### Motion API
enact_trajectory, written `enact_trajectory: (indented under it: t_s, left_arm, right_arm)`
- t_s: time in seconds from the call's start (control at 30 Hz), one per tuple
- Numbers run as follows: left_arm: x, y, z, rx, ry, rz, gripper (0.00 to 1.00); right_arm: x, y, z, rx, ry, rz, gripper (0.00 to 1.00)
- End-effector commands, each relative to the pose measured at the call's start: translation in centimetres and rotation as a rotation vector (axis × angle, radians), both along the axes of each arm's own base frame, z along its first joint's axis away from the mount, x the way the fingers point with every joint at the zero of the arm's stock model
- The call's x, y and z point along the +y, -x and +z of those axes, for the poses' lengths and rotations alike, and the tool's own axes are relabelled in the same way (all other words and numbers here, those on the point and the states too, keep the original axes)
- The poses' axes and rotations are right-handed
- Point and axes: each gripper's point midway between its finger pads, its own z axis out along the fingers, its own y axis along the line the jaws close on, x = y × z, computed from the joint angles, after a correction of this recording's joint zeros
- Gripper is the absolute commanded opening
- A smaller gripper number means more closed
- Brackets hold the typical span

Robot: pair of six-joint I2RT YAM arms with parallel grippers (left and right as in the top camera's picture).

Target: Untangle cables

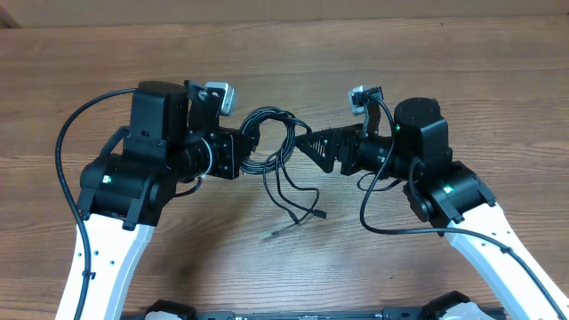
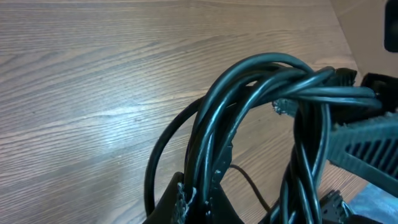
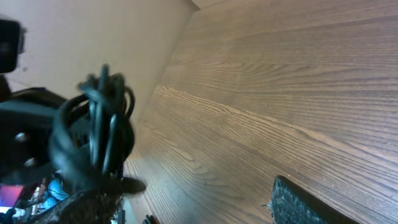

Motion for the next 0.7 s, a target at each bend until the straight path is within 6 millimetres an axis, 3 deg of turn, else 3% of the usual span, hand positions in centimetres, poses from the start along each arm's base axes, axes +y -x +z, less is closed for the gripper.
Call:
enact_trajectory:
  t_s: [0.0,0.13,0.4,0.57,0.67]
  left_arm:
    - [-1.0,0.6,1.3,-0.038,0.021,-0.054,0.04]
    - [-1.1,1.2,0.9,-0.011,0.014,-0.062,0.04]
    - [-1.9,1.9,1.1,0.009,0.053,-0.103,0.04]
    - [-3.5,1.9,2.7,-0.036,0.129,-0.172,0.04]
    - [-3.9,2.0,3.3,-0.054,0.158,-0.196,0.04]
  right_arm:
    - [-0.5,-1.1,-0.8,0.041,0.011,-0.081,0.73]
    - [-1.4,-2.6,-1.2,0.068,0.017,-0.190,0.74]
    - [-1.2,-2.7,-1.0,0.080,-0.005,-0.192,0.74]
    - [-1.3,-2.8,-3.1,0.137,0.035,-0.196,0.74]
    - [-2.0,-3.1,-6.0,0.195,0.122,-0.229,0.74]
